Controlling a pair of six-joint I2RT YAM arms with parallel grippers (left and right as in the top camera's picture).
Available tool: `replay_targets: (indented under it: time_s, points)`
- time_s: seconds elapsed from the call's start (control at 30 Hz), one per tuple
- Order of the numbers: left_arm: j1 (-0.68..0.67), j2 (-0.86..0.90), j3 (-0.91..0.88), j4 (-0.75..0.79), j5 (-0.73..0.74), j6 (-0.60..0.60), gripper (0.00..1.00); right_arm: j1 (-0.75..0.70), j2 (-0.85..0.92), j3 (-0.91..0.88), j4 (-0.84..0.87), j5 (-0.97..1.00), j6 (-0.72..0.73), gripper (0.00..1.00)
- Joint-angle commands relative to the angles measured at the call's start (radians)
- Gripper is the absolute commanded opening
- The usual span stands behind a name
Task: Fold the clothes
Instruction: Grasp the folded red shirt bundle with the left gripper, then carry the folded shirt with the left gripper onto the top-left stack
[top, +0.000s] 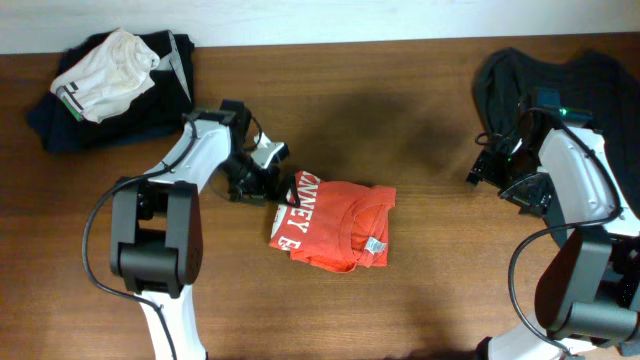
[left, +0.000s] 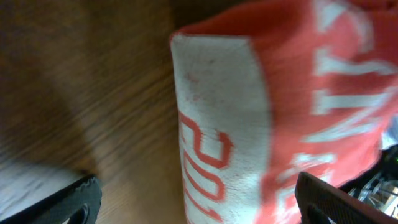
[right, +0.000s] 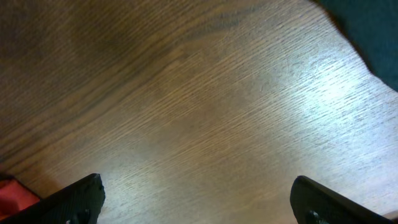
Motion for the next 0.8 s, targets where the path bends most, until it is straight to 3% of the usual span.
replay_targets:
  time_s: [0.0,0.17,0.2,0.23,0.27,0.3,0.4,0.47,0.53,0.63,0.77]
  points:
    - [0.003,-0.008,-0.095,0.049,0.067,0.032,0.99,-0.002,-0.011,0.015,0.003,0.000,0.005,0.99]
    - [-0.019,-0.008,-0.226,0.190,0.261,0.032,0.99,-0.002,-0.011,0.015,0.003,0.000,0.005,0.99]
    - [-0.029,-0.008,-0.238,0.209,0.265,0.024,0.90,-0.002,-0.011,0.015,0.003,0.000,0.005,0.99]
    - [-0.036,-0.008,-0.243,0.228,0.261,0.002,0.70,-0.002,-0.011,0.015,0.003,0.000,0.005,0.99]
    - [-0.038,-0.008,-0.243,0.249,0.237,-0.057,0.44,-0.002,-0.011,0.015,0.003,0.000,0.005,0.99]
    - [-0.038,-0.008,-0.242,0.268,0.196,-0.139,0.01,-0.002,-0.011,0.015,0.003,0.000,0.005,0.99]
    - [-0.037,-0.008,-0.210,0.266,0.079,-0.237,0.01,-0.002,-0.011,0.015,0.003,0.000,0.005,0.99]
    - [-0.037,-0.008,-0.067,0.190,-0.142,-0.288,0.01,-0.002,-0.011,0.015,0.003,0.000,0.005,0.99]
    - [-0.037,-0.008,0.034,0.182,-0.269,-0.286,0.01,-0.002,-0.011,0.015,0.003,0.000,0.005,0.99]
    - [-0.035,-0.008,0.182,0.244,-0.630,-0.278,0.01,-0.002,-0.011,0.015,0.003,0.000,0.005,0.99]
    - [0.022,-0.008,0.243,0.416,-0.804,-0.192,0.01,-0.002,-0.011,0.015,0.003,0.000,0.005,0.99]
